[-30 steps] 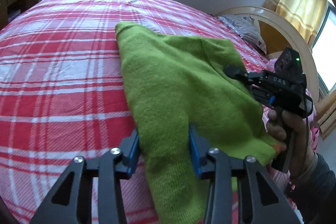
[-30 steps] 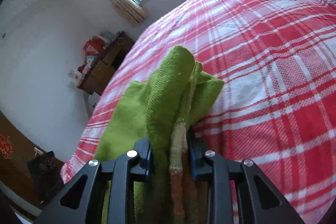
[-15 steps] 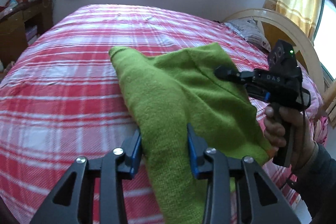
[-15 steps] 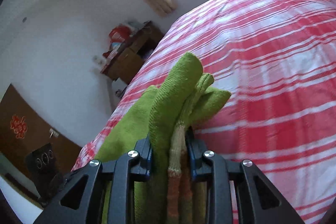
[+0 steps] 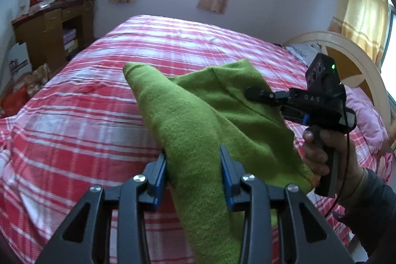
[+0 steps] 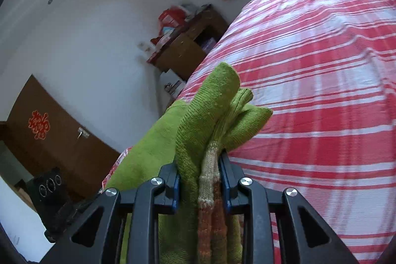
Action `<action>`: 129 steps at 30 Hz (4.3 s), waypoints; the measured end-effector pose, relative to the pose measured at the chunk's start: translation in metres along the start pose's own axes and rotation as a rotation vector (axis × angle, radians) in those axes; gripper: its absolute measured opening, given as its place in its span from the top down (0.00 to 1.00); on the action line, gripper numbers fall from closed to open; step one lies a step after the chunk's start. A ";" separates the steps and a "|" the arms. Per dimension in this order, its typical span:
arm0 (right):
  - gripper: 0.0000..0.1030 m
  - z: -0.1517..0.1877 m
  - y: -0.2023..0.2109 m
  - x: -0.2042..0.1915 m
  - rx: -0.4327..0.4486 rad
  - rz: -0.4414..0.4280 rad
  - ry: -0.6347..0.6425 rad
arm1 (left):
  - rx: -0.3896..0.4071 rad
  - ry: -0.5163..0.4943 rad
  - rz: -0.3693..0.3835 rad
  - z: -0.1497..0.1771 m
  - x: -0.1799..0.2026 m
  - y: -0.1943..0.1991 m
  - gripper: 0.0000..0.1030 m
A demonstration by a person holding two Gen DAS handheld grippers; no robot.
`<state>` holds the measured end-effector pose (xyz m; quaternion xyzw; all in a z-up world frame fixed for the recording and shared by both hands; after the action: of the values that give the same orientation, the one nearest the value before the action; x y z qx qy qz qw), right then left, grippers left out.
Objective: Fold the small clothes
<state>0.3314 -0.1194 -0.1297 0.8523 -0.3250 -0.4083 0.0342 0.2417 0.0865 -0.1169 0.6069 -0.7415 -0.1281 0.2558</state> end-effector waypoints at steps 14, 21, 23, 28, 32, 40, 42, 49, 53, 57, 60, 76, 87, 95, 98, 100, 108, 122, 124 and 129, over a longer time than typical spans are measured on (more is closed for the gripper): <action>0.74 0.017 -0.097 -0.068 -0.093 -0.096 0.085 | 0.081 0.045 -0.168 0.011 -0.067 0.039 0.63; 0.74 0.032 -0.130 -0.081 -0.145 -0.140 0.114 | 0.089 0.058 -0.223 0.024 -0.091 0.050 0.63; 0.74 0.037 -0.141 -0.084 -0.162 -0.143 0.117 | 0.084 0.068 -0.230 0.027 -0.096 0.050 0.63; 0.74 0.045 -0.161 -0.085 -0.196 -0.141 0.124 | 0.071 0.080 -0.250 0.037 -0.105 0.048 0.63; 0.74 0.049 -0.172 -0.084 -0.217 -0.142 0.124 | 0.048 0.081 -0.260 0.049 -0.112 0.048 0.62; 0.74 0.058 -0.171 -0.076 -0.230 -0.124 0.109 | -0.010 0.110 -0.276 0.067 -0.123 0.044 0.48; 0.74 0.060 -0.172 -0.070 -0.234 -0.111 0.097 | -0.017 0.101 -0.304 0.072 -0.123 0.044 0.42; 0.73 0.069 -0.177 -0.052 -0.253 -0.046 0.070 | -0.023 0.095 -0.338 0.081 -0.126 0.046 0.24; 0.71 0.072 -0.176 -0.046 -0.254 -0.038 0.056 | -0.029 0.112 -0.336 0.085 -0.127 0.046 0.23; 0.60 0.072 -0.173 -0.050 -0.254 -0.008 0.072 | -0.036 0.103 -0.355 0.083 -0.123 0.051 0.22; 0.56 0.071 -0.161 -0.064 -0.247 0.064 0.109 | -0.015 0.104 -0.374 0.076 -0.120 0.064 0.21; 0.38 0.108 0.017 -0.202 0.103 0.209 0.550 | 0.280 0.021 -0.406 0.021 -0.077 0.156 0.01; 0.37 0.112 0.047 -0.224 0.158 0.174 0.570 | 0.338 0.002 -0.409 0.013 -0.069 0.172 0.00; 0.37 0.115 0.050 -0.225 0.163 0.181 0.574 | 0.324 0.005 -0.411 0.016 -0.071 0.169 0.00; 0.37 0.115 0.052 -0.226 0.167 0.183 0.577 | 0.322 0.005 -0.411 0.018 -0.069 0.168 0.00; 0.37 0.115 0.053 -0.227 0.169 0.181 0.581 | 0.321 0.005 -0.412 0.018 -0.069 0.168 0.00; 0.37 0.113 0.061 -0.232 0.201 0.177 0.593 | 0.322 0.005 -0.412 0.018 -0.070 0.168 0.00; 0.37 0.113 0.063 -0.231 0.206 0.176 0.592 | 0.311 0.005 -0.412 0.024 -0.069 0.164 0.00; 0.37 0.113 0.063 -0.232 0.208 0.175 0.593 | 0.305 0.009 -0.415 0.024 -0.070 0.163 0.00; 0.37 0.115 0.066 -0.233 0.216 0.177 0.604 | 0.289 0.001 -0.406 0.026 -0.068 0.161 0.00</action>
<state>0.1083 -0.0117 -0.0281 0.9020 -0.4146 -0.0957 0.0737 0.1025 0.1860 -0.0727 0.7737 -0.6149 -0.0692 0.1357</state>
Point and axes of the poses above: each gripper's, at about its wrist camera, not at the fingertips, and y roughly against the way its jaws point, x to its right, z to its underside, the point moved 2 cm from there along -y, roughly the way its jaws point, and after that the axes turned 10 degrees about x, right-handed, at the moved point
